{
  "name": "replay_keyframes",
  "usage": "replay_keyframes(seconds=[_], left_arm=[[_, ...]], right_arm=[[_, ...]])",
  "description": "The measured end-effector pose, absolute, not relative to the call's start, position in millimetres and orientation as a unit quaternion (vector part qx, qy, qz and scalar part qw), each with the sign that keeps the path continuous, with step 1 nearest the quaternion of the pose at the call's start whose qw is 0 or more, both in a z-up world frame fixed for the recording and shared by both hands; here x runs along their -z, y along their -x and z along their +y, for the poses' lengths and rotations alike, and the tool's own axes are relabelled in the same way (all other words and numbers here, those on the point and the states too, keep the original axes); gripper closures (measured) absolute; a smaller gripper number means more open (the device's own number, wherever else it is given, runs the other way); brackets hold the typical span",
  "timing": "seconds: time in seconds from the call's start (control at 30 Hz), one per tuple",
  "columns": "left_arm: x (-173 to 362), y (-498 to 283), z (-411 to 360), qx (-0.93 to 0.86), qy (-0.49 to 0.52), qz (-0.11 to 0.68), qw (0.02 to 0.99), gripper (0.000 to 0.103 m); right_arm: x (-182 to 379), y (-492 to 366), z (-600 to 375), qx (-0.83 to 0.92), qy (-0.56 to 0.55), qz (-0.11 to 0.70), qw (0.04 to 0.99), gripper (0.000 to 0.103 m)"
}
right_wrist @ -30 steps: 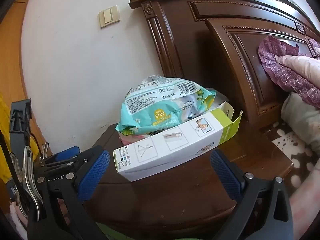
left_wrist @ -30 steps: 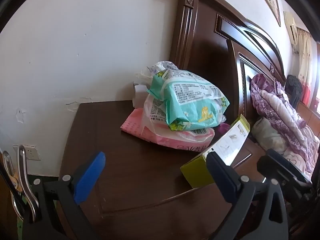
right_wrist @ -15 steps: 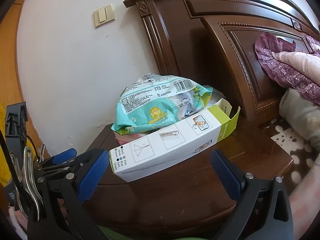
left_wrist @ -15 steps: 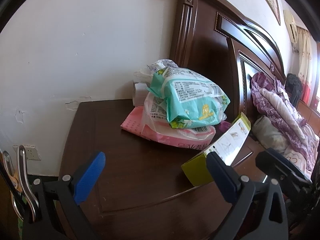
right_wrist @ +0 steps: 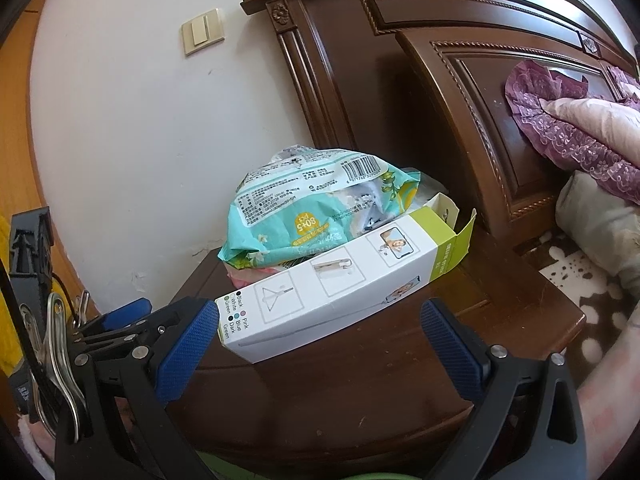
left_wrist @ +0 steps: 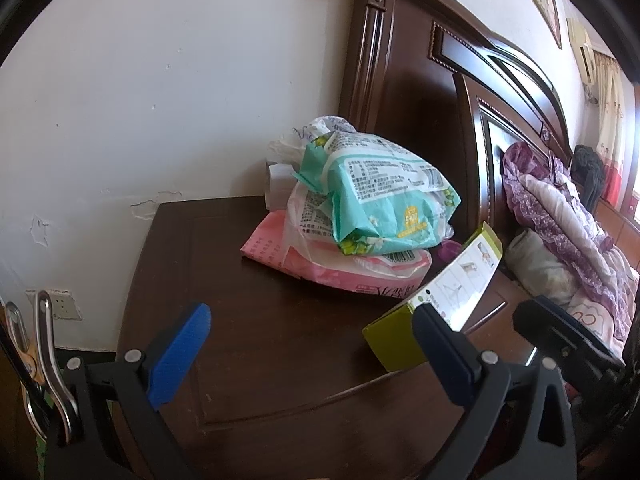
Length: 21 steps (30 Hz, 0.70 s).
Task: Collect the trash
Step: 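Move the left gripper toward the teal-and-white package on the nightstand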
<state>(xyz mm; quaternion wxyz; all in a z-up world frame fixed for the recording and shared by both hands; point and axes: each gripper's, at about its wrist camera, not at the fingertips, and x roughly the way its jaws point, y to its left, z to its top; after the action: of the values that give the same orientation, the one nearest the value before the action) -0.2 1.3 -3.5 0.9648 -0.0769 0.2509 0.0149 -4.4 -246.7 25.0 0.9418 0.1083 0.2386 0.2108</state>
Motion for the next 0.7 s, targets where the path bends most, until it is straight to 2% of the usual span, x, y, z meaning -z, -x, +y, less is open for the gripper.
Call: replay_keyframes(seconds=[0.5, 0.6, 0.7], left_arm=[[3.1, 0.0, -2.0, -0.009, 0.076, 0.24, 0.968, 0.001], [1.8, -1.0, -4.0, 0.007, 0.068, 0.249, 0.966, 0.007], [-2.7, 2.0, -4.0, 0.027, 0.07, 0.242, 0.967, 0.009]], right_arm=[[-24.2, 4.3, -249.0, -0.211, -0.113, 0.24, 0.941, 0.0], [-24.3, 4.6, -248.7, -0.211, -0.112, 0.239, 0.941, 0.0], [-24.7, 4.7, -249.9, -0.211, -0.115, 0.236, 0.942, 0.0]])
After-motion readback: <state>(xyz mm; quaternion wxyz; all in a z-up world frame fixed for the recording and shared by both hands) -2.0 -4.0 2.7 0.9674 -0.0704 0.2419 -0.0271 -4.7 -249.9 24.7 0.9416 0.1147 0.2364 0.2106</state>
